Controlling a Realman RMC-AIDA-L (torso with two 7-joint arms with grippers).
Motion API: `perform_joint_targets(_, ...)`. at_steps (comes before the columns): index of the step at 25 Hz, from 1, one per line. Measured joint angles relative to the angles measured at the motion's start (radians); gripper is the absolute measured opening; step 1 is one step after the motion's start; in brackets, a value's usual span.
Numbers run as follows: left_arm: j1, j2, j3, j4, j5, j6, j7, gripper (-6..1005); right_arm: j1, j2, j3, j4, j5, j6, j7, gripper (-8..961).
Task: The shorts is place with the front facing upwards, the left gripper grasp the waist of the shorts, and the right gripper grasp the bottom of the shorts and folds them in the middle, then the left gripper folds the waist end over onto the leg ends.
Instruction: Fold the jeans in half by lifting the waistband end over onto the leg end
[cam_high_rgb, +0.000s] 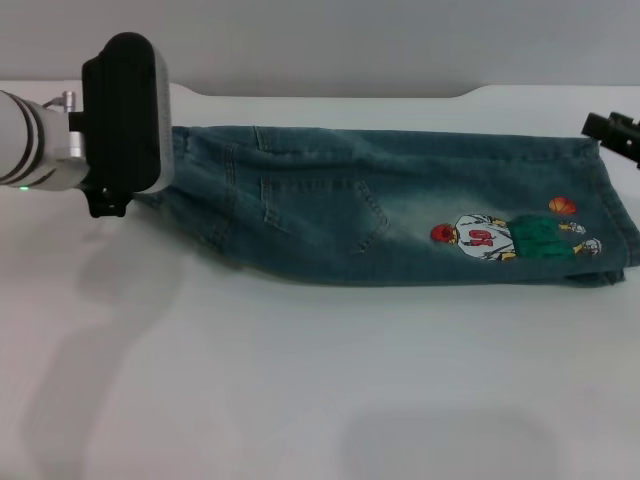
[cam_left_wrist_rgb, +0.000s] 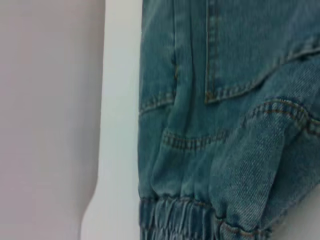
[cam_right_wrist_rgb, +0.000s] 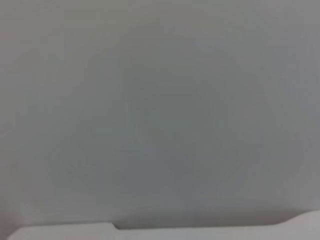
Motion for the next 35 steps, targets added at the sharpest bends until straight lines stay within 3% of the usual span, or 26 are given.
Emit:
perform_joint_targets(4,0.035,-0.001,0.073,0.101,-0.003,0.006,-0.015,110,0.001,0.000,0.004,0.004,-0.007,0.000,0.002,444)
perform_joint_targets(7,0.035,-0.001,0.073,0.101,-0.003,0.006,-0.015,111,0.001,0.000,0.002,0.005,-0.007,0.002,0.001,444)
perform_joint_targets(11,0.061,-0.003,0.143,0.228,-0.025,0.017,-0.041,111,0.010,0.000,-0.005,0.018,-0.008,0.013,-0.005,444)
perform_joint_targets(17,0.068,-0.005,0.186,0.280,-0.036,0.014,-0.060,109,0.037,0.000,-0.011,0.037,-0.061,0.027,-0.007,444)
perform_joint_targets(24,0.056,-0.005,0.253,0.341,-0.039,0.010,-0.111,109,0.073,0.001,-0.016,0.077,-0.092,0.046,-0.009,444)
perform_joint_targets(35,-0.014,-0.008,0.265,0.370,-0.051,0.012,-0.157,110,0.126,0.002,-0.091,0.100,-0.131,0.061,-0.010,445)
